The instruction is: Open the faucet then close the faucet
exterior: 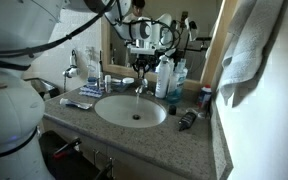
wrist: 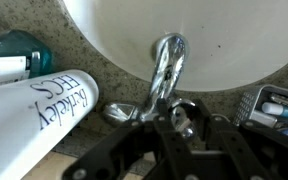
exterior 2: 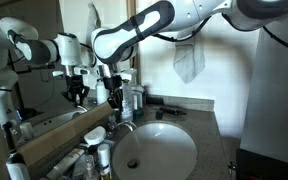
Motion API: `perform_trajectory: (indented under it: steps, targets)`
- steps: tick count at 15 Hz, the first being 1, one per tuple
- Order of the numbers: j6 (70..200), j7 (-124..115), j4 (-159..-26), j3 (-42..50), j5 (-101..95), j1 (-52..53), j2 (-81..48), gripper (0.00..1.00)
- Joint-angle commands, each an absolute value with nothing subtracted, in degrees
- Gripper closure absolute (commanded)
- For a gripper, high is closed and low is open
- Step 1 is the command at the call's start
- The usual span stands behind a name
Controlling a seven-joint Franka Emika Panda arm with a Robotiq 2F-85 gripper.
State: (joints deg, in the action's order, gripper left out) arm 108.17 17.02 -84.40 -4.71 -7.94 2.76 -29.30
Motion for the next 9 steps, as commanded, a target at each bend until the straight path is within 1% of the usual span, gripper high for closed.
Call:
perform_trajectory:
  steps: [1, 9]
  targets:
    - [106.0, 20.8, -80.2, -6.5, -7.5, 4.0, -29.9, 0.92]
    - [105.6, 20.2, -80.4, -6.2, -7.5, 3.9, -29.7, 0.92]
